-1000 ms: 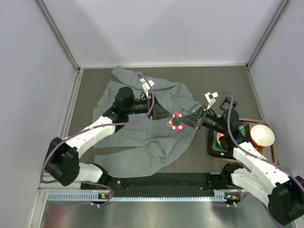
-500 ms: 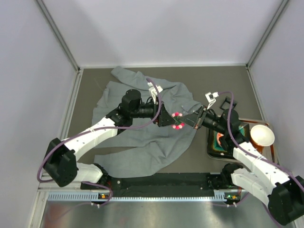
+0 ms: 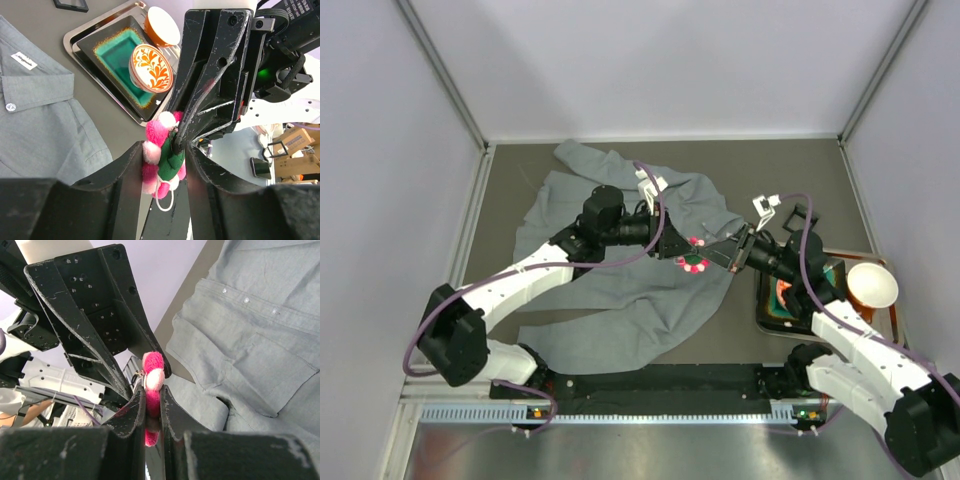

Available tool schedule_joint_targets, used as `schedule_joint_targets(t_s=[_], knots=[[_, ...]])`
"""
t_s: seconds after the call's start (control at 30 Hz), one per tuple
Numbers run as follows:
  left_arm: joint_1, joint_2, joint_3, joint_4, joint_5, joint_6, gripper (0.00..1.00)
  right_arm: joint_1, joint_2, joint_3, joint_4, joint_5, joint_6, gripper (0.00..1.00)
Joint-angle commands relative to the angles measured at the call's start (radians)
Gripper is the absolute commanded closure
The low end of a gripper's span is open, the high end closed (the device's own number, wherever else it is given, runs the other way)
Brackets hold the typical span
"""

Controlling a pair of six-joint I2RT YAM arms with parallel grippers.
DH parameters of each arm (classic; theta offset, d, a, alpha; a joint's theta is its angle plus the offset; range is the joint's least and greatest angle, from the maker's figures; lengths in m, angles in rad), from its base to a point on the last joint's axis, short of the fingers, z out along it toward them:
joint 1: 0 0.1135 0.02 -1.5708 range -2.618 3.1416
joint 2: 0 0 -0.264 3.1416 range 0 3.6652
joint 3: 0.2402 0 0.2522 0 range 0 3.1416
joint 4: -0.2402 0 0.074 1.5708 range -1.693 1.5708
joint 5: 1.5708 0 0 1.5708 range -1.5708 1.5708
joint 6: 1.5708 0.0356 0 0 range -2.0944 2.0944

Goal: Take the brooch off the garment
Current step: Close the brooch.

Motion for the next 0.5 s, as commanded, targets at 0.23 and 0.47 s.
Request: schedule_joint_targets(t_s=[0.23,0.47], knots=[[-0.010,0.017,0.033,0.064,0.015,-0.014,0.63,0.010,-0.029,0.035,0.015,0.013,-0.010,1.00],[-0.010,0.009,0.019,0.080,0.015,-0.030,0.67,0.011,-0.037,0.034,0.015,0.015,-0.010,1.00]])
